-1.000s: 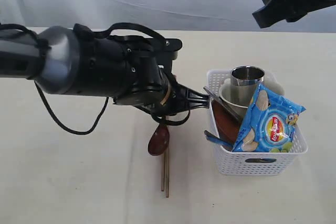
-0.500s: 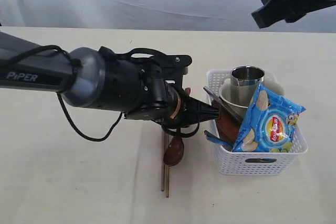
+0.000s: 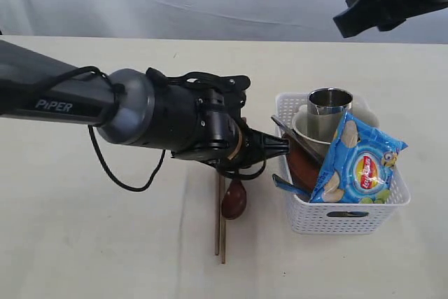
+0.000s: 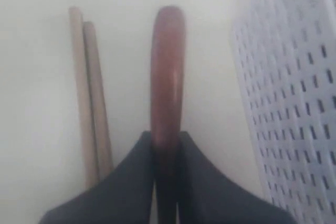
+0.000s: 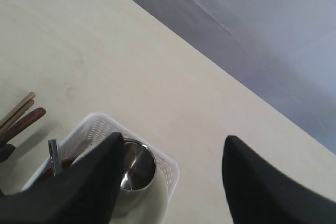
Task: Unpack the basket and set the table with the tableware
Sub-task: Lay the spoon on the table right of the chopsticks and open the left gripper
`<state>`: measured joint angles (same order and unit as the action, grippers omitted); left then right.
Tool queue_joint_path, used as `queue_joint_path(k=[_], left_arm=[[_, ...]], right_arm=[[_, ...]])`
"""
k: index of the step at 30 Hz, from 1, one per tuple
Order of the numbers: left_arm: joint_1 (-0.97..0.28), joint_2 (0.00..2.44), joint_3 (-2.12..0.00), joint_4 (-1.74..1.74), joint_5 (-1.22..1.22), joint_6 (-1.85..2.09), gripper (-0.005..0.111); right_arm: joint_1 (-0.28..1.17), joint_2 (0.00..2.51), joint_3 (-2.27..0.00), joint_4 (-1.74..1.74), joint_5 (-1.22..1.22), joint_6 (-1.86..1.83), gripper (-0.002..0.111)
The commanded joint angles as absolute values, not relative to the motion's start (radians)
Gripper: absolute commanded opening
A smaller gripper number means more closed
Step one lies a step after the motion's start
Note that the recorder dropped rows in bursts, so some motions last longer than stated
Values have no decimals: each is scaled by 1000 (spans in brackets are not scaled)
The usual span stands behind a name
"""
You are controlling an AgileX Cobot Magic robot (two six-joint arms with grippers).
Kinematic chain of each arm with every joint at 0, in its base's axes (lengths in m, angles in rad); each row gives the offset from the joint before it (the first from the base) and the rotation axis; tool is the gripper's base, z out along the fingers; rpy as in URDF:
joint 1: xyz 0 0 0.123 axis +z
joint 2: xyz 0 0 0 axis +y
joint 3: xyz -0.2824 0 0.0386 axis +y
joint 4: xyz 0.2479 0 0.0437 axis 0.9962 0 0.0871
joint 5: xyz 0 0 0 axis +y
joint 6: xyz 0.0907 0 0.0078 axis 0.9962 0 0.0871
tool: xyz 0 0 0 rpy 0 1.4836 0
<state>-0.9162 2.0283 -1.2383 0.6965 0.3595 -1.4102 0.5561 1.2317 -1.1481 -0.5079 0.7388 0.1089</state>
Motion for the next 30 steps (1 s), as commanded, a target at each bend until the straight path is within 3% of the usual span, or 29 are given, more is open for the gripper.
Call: queue_joint_path(k=[1, 30], left_arm=[[-954, 2030, -1244, 773, 397, -1530, 0], [-969, 2085, -1246, 882, 392, -1691, 0]], right_arm=[[550, 1226, -1150, -495, 722, 116, 53], [550, 1226, -1150, -474, 717, 109, 53]])
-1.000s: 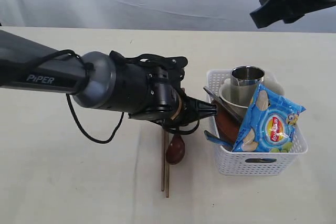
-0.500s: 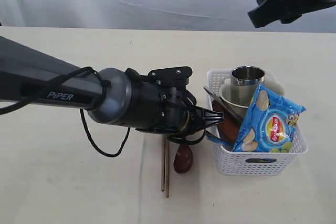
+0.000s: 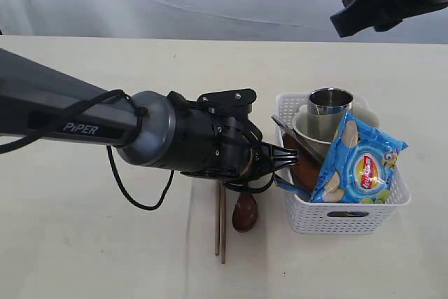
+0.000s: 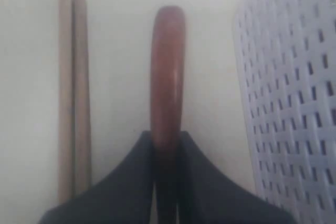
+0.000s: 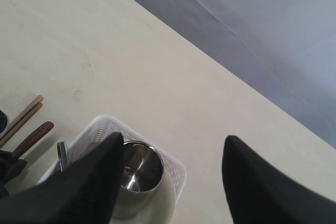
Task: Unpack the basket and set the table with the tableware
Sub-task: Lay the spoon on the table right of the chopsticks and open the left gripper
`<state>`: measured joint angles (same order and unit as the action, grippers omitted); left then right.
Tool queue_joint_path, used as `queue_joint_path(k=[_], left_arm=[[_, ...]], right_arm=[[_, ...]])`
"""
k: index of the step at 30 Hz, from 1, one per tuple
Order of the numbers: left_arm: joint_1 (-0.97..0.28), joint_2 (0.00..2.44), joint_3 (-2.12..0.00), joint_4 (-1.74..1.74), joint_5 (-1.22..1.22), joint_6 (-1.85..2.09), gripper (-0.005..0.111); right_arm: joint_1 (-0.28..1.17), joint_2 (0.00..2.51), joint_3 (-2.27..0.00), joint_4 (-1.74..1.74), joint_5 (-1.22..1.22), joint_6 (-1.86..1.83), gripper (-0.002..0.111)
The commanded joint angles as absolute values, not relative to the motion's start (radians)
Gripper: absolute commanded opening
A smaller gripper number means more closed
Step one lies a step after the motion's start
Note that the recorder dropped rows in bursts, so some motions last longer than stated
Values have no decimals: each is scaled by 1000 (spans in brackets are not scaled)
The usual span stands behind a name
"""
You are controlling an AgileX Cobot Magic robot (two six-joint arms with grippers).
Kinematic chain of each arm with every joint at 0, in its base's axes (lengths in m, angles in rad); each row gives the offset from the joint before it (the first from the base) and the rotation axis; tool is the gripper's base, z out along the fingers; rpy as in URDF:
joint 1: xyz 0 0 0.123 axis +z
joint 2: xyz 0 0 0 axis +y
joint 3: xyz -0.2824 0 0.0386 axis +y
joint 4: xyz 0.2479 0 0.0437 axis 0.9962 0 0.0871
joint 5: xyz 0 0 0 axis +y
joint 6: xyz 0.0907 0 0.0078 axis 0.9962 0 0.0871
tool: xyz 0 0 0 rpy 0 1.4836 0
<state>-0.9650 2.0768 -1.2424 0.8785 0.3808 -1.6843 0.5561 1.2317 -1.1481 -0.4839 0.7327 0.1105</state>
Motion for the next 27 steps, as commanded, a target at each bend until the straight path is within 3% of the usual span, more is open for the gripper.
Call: queue_joint_path(k=[1, 7, 10, 11, 13, 27], left_arm=[[-969, 2085, -1246, 882, 393, -1691, 0], [-969, 2085, -1246, 882, 394, -1697, 3], [-969, 2085, -1246, 882, 392, -1697, 19], [-969, 2085, -1246, 882, 392, -1697, 33], [-969, 2085, -1246, 882, 392, -1697, 44], [-969, 1988, -1246, 904, 449, -1586, 43]], right_arm=[[550, 1226, -1150, -474, 717, 109, 53], [550, 1226, -1150, -474, 715, 109, 53], [550, 1226, -1150, -469, 715, 109, 53], [550, 1226, -1150, -467, 715, 109, 53], [550, 1226, -1150, -467, 715, 109, 53], [550, 1226, -1150, -468, 712, 109, 53]])
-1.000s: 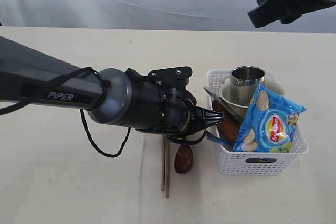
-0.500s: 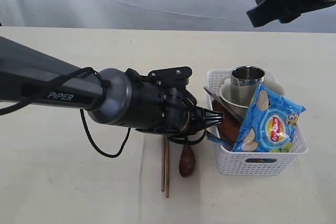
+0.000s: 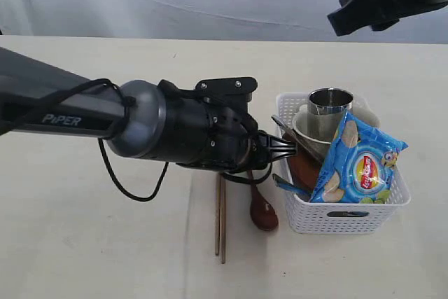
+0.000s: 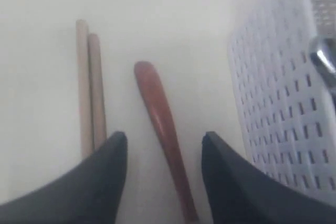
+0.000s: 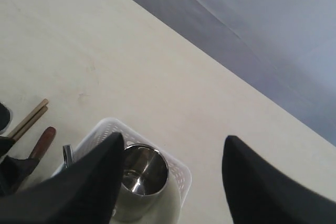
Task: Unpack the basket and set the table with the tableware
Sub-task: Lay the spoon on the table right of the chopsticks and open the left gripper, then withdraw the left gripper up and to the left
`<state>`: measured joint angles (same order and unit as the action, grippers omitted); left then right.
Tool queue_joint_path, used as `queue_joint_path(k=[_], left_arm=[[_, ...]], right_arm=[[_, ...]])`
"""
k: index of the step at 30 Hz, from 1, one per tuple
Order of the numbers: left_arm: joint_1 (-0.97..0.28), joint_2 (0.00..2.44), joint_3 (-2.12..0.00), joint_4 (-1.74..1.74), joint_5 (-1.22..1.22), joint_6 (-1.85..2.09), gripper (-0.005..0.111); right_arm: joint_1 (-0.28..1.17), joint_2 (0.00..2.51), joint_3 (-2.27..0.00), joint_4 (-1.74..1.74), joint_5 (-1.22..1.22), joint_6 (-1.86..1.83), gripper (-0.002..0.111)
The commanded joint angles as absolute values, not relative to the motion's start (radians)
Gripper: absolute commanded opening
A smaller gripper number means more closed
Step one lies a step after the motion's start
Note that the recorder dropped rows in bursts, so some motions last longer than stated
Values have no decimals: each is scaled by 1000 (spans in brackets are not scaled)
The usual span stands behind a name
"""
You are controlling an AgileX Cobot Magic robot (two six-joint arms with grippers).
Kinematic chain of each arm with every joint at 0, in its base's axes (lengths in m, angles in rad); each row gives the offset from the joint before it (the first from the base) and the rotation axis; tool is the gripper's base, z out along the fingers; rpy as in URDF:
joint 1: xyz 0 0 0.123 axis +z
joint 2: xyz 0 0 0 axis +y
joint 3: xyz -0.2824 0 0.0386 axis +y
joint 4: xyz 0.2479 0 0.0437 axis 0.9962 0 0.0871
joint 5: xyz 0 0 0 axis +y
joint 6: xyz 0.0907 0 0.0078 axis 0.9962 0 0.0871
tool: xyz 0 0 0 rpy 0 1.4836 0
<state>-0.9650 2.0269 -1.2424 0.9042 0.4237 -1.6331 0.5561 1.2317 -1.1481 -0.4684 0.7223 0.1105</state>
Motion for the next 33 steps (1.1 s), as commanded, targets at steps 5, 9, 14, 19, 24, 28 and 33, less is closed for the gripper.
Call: queue_joint_path(k=[5, 9, 14, 19, 24, 28, 33], left_arm=[[-969, 1936, -1246, 897, 469, -1513, 43], [-969, 1887, -1246, 819, 557, -1378, 43], [-969, 1818, -1246, 773, 745, -1216, 43], [-959, 1743, -1193, 811, 792, -1082, 26], [-896, 1661, -1064, 886, 684, -1083, 0], [-760, 1566, -921, 876, 385, -999, 0], [-567, 1465, -743, 874, 51, -917, 0]], right_arm=[[550, 1226, -1150, -468, 708, 109, 53], [550, 1228, -1150, -468, 710, 113, 53], [550, 1250, -1150, -472, 708, 114, 53], [550, 1299, -1150, -477, 708, 108, 53], [550, 1351, -1150, -539, 632, 89, 51], [548, 1402, -1198, -525, 658, 91, 38], [548, 1522, -1397, -421, 904, -50, 49]])
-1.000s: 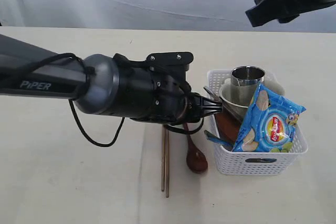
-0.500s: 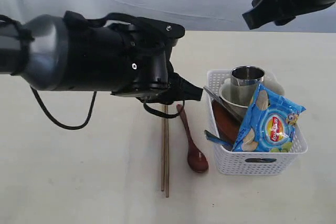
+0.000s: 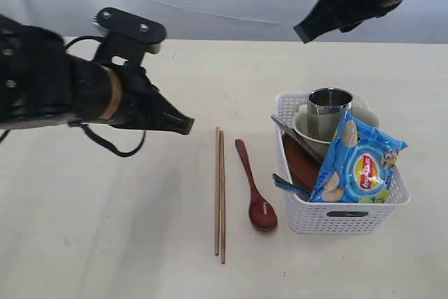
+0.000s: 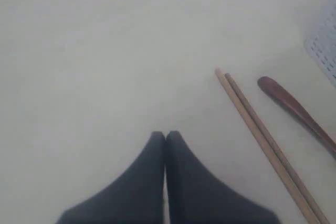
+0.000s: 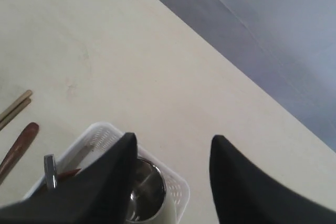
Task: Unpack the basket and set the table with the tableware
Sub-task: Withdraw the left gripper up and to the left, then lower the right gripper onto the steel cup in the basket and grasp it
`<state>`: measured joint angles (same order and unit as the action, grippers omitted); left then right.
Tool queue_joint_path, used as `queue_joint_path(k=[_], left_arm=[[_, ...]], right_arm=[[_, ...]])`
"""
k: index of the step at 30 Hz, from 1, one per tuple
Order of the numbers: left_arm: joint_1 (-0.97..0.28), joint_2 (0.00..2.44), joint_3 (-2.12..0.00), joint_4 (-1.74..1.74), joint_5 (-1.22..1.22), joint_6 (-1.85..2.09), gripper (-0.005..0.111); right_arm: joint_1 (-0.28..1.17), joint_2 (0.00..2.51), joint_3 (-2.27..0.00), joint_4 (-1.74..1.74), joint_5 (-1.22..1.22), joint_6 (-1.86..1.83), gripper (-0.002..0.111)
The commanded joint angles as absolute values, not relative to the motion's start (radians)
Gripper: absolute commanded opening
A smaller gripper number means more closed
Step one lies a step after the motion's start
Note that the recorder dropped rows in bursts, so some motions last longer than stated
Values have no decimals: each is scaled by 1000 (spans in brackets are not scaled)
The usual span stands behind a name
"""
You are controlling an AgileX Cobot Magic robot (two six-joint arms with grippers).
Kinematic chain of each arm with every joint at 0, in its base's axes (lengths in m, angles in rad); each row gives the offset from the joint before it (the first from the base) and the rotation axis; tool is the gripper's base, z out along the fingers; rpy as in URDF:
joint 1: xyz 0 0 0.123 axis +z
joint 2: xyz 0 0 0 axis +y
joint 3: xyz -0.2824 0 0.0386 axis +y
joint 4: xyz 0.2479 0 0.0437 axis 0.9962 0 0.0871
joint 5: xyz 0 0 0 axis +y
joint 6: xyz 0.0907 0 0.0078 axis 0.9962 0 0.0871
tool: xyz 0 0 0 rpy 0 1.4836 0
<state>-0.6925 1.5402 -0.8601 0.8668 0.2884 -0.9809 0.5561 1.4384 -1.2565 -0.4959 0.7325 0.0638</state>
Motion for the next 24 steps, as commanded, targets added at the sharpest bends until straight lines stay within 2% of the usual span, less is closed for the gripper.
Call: queue_joint_path(k=[1, 7, 11, 24], left_arm=[[-528, 1450, -711, 874, -12, -911, 0], [-374, 1408, -611, 885, -274, -911, 0], [-362, 1408, -602, 885, -309, -911, 0], [-362, 1408, -602, 885, -309, -911, 0]], right_arm=[[548, 1556, -1445, -408, 960, -78, 49], [548, 1769, -1682, -357, 1221, -225, 49], [548, 1859, -1744, -355, 1221, -253, 49], [548, 1968, -1742, -337, 1221, -211, 49]])
